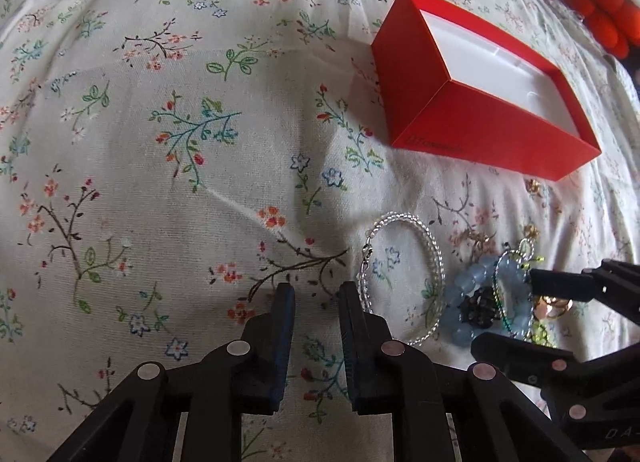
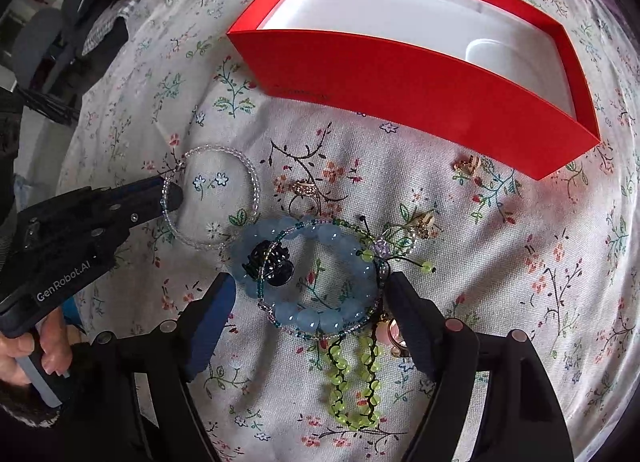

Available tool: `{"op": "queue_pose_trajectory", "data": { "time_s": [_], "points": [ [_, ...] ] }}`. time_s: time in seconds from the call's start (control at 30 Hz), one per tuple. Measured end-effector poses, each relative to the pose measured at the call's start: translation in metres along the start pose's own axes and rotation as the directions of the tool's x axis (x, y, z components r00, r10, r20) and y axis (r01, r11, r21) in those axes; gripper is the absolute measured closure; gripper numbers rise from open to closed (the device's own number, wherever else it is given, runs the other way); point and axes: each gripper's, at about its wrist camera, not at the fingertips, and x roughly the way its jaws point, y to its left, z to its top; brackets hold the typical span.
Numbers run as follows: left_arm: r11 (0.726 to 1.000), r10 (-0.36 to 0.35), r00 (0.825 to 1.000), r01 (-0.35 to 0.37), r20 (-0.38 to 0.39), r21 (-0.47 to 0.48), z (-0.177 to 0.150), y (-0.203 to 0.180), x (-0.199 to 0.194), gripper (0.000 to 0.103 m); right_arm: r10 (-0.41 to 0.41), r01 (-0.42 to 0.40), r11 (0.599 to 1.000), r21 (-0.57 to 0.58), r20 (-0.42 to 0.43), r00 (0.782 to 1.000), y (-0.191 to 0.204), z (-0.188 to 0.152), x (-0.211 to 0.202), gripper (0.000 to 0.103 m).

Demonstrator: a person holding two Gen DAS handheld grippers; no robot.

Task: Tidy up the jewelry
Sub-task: 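Close the left tool on the clear silver beaded bracelet and lift it, then grasp the green beaded bracelet with the right tool while the left tool lifts the silver bracelet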

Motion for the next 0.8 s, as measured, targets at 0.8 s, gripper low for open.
{"op": "queue_pose_trajectory", "data": {
  "time_s": [0.8],
  "points": [
    [0.993,-0.071,0.995,0.078,0.073,-0.092,0.012,0.006,-0.026,0.062,0.036,-0.038,0.998,0.055,0.044,0.998,-0.023,-0.010,-0.030,0.045]
  ]
}}
